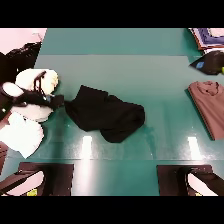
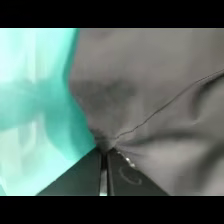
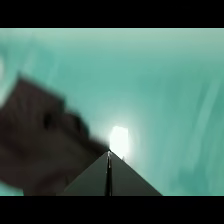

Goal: Fold the shirts.

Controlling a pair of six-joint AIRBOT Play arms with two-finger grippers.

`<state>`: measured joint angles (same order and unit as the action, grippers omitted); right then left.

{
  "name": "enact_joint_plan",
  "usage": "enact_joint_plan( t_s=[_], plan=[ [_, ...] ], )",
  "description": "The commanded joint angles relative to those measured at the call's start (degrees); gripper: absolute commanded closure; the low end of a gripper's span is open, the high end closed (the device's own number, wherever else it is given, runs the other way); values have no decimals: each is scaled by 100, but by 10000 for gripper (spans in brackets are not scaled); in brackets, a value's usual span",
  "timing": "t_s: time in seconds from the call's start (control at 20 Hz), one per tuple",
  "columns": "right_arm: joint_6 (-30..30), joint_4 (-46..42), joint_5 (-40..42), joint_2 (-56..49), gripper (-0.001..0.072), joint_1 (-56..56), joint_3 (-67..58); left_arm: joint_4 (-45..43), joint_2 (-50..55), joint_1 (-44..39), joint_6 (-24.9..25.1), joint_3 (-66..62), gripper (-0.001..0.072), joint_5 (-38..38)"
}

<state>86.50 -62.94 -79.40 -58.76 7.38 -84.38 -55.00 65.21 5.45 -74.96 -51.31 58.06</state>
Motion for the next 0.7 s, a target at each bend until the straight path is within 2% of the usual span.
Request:
enact_joint_plan(
  t_s=[0.0,0.05,0.1,0.15,0.2,0.3,0.4,0.55,0.65],
  plan=[
    [-2,-9,-841,-804,692,131,136,-79,-7,7,46,-1222,680,94],
    [-2,-2,-688,-1025,690,227,354,-120,-7,4,44,-1528,680,98],
    [-2,28,-481,-1231,556,337,597,-120,-7,4,42,-1762,680,92],
    [-2,46,-254,-1482,277,459,859,-120,-4,4,42,-1915,680,92],
    [-2,52,-42,-1746,194,597,1099,-120,-4,4,42,-2009,680,103],
    [-31,328,422,-2247,194,848,1526,-142,-4,4,42,-2028,680,164],
    [-365,1021,743,-2712,194,1034,1794,-188,-2,4,42,-2022,680,249],
    [-844,2208,789,-3397,194,1305,1829,-188,-2,4,39,-2022,680,247],
    [-973,2634,898,-3692,195,1523,1829,-186,-4,4,37,-2022,680,249]
  ],
)
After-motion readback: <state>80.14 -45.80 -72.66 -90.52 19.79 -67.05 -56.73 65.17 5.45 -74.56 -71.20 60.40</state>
